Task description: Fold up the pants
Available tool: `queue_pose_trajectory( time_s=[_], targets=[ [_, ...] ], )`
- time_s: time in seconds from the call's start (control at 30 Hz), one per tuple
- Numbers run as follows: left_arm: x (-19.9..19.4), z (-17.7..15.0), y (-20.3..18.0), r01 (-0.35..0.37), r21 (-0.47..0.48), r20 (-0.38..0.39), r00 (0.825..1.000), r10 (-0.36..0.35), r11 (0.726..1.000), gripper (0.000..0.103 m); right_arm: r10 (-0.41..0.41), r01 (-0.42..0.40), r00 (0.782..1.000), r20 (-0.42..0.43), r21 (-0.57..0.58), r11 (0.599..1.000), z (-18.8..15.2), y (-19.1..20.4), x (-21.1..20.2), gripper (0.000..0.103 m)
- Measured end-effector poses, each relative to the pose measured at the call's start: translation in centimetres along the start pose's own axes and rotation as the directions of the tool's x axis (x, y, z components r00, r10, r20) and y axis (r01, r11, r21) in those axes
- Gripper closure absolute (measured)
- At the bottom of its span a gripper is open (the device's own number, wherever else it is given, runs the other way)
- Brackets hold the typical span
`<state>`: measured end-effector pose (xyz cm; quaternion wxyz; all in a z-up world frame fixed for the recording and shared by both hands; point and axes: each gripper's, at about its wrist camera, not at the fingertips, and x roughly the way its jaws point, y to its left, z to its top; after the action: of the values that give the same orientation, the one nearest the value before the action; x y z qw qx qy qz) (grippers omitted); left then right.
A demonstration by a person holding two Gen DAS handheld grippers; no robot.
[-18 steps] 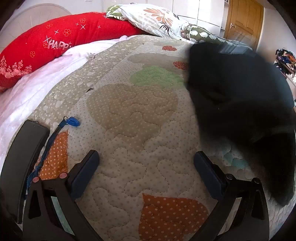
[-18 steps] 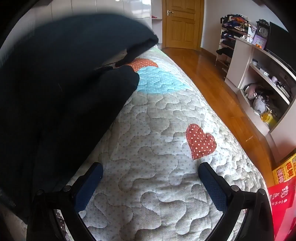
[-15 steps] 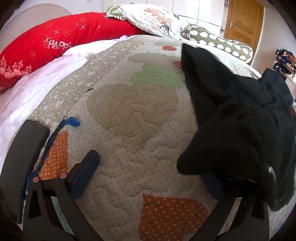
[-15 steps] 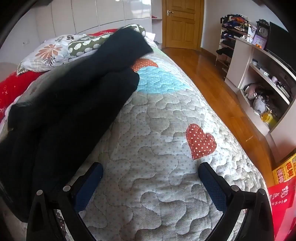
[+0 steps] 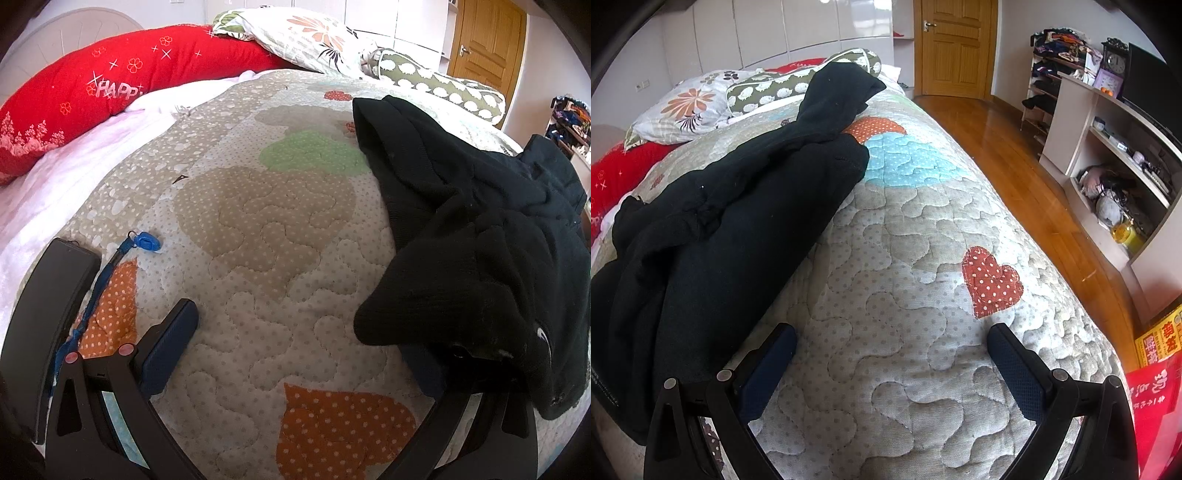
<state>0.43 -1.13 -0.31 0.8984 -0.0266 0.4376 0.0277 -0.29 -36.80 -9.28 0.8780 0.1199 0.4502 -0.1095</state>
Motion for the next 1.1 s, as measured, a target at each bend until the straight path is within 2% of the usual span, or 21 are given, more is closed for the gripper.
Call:
queue_pose_trajectory(
  time_s=[0.07,0.13,0.2,0.27,0.37,0.4,0.57,0.63,0.73,0.93,1.1],
  targets=[
    [1.6,-1.3,1.3,-0.005,0.018,-0.024,1.0,0.005,1.0,0.0,0.002,-0.002,1.0,-0.001,0.005,1.0,0.6,-0.4,0.1,0.0],
    [0.9,-1.6,0.8,-0.033,0.054,-0.032,0.999,0.035,0.998,0.0,-0.011,0.011,1.0,-0.009,0.0,1.0,0.7,-0.3,0.2,0.0],
    [-0.3,-2.2,0.8,-0.051,0.042,-0.007,0.999,0.052,0.998,0.001,-0.014,0.014,1.0,-0.023,0.004,1.0,0.8,0.3,0.5,0.0],
    [-2.3,-2.9,1.1,-0.026,0.008,0.034,0.999,0.026,1.0,0.001,-0.016,0.017,0.999,-0.028,0.019,1.0,0.6,0.3,0.0,0.0],
    [-4.7,-3.7,1.4,-0.003,-0.02,0.07,0.998,0.005,1.0,0.001,0.037,-0.036,0.999,-0.024,0.019,0.999,0.2,1.0,-1.8,0.0],
    [-5.2,-4.0,1.4,-0.003,-0.022,0.084,0.996,0.004,1.0,0.001,0.075,-0.075,0.997,-0.003,-0.003,0.997,-0.1,1.6,-2.9,0.0],
    [-7.5,-4.8,0.9,0.031,-0.021,0.128,0.991,-0.028,0.999,0.001,0.143,-0.129,0.985,0.096,-0.14,0.982,-1.9,4.9,-6.9,0.0],
    [-8.0,-4.9,0.3,0.038,-0.008,0.135,0.99,-0.036,0.999,0.001,0.143,-0.118,0.981,0.133,-0.181,0.976,-2.4,5.9,-7.7,0.0],
    [-8.3,-5.2,-0.2,0.041,0.007,0.154,0.987,-0.042,0.999,0.001,0.21,-0.174,0.954,0.214,-0.175,0.969,-2.8,6.9,-9.5,0.0],
    [-8.7,-5.7,-1.1,0.047,0.019,0.165,0.985,-0.05,0.999,0.001,0.247,-0.226,0.959,0.142,-0.148,0.963,-2.6,7.8,-9.5,0.0],
    [-8.6,-6.0,-1.8,0.052,0.026,0.165,0.985,-0.055,0.998,0.001,0.277,-0.26,0.949,0.154,-0.121,0.958,-2.8,7.0,-10.9,0.0]
  ],
)
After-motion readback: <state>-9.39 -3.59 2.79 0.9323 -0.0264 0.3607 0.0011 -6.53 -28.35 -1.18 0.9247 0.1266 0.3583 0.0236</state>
